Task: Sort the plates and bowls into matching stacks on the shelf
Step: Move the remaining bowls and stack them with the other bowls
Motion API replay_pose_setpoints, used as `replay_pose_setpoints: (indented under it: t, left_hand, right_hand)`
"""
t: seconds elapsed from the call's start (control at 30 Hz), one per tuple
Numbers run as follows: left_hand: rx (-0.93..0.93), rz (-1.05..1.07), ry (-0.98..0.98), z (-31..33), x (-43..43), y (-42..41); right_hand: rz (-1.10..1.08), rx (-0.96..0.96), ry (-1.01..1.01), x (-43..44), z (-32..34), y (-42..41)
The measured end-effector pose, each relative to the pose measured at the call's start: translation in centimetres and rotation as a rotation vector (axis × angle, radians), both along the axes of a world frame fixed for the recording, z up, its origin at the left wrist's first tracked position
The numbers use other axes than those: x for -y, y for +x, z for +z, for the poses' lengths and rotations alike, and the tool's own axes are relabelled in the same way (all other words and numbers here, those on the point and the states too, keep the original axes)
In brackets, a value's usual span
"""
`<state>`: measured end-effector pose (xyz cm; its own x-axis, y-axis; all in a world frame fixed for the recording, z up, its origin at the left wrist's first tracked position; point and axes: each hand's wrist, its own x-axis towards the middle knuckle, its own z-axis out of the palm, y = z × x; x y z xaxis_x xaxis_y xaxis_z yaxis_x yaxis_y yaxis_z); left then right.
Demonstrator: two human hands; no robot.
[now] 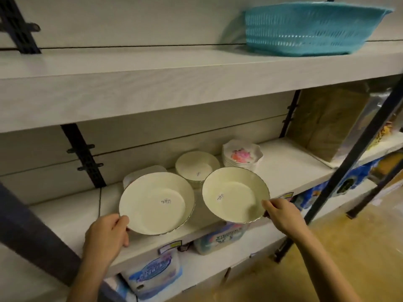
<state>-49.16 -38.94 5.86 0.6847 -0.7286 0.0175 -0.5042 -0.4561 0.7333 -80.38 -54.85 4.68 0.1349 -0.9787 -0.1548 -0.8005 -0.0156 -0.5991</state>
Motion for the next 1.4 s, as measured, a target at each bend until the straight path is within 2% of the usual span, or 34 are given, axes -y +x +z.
replay_pose_setpoints:
  t: [0.53, 0.9, 1.17, 1.4]
  left_hand:
    - [-0.015, 0.349, -0.077, 0.1, 6.5, -2.9]
    - [-0.077, 0.394, -0.071, -2.2, 10.8, -5.7]
    - [-0.139, 0.386, -0.082, -3.0, 18.4, -6.1]
    - [-0.062, 0.317, 0.098, -4.3, 22.9, -6.4]
  right_hand:
    - [0.309, 0.109, 0.032, 17.1, -3.2, 10.6]
    - [0.62, -0.03, 0.158, 20.2, -5.4, 11.2]
    - [0.611, 0.144, 0.238, 20.2, -3.2, 6.8]
    - [0.54, 0.239, 0.29, 20.4, -2.9, 4.2]
